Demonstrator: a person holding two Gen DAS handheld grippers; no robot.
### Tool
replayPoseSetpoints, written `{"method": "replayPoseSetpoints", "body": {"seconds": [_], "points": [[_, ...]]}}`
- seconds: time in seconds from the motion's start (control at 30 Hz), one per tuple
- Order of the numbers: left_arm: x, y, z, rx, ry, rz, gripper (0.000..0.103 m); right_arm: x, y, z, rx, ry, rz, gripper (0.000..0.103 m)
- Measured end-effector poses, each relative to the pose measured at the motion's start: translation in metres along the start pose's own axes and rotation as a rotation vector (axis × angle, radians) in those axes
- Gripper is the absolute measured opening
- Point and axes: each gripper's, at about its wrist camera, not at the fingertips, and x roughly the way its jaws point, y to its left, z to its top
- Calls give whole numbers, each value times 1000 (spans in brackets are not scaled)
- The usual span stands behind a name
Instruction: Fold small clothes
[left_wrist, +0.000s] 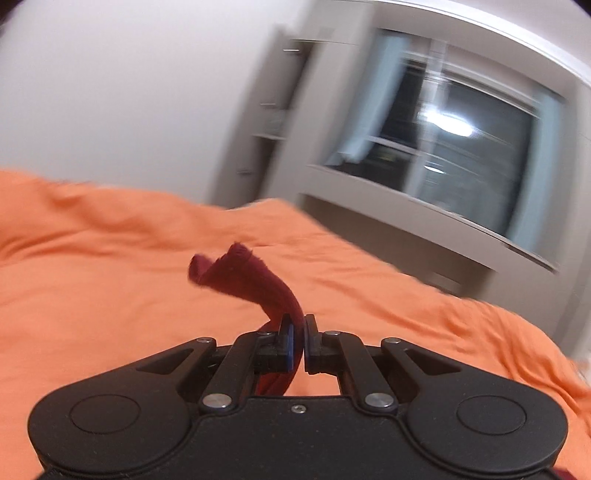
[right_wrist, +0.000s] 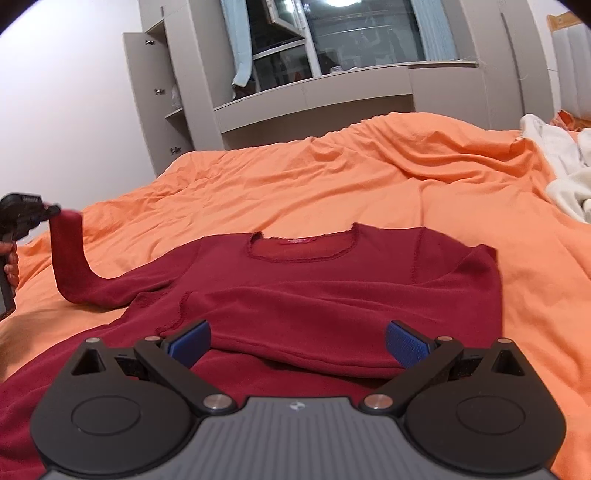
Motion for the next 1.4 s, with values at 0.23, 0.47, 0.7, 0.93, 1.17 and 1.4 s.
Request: {"method": "replayPoseSetpoints", "body": {"seconds": [0.23,0.47,0.7,0.93,1.17,1.4], "points": [[-7,-113,-31,198,88,-307,4,-9,-24,4,51,-33,-97,103],[-23,-195,-104,506,242,-537,4,-12,-51,8,173,-30,-134,103],[-23,-220,-179,708,406,-685,6,-8,-60,8,223,-20,-140,103],[-22,-215,-191,686,520,-768,30,-4,-62,6,261,-10,-137,103],[-29,-176,-155,584,488,-723,82,5,-48,7,225,-23,-33,103],[-25,-132,-122,554,399,-511,102,31,-21,8,172,19,60,102]]}}
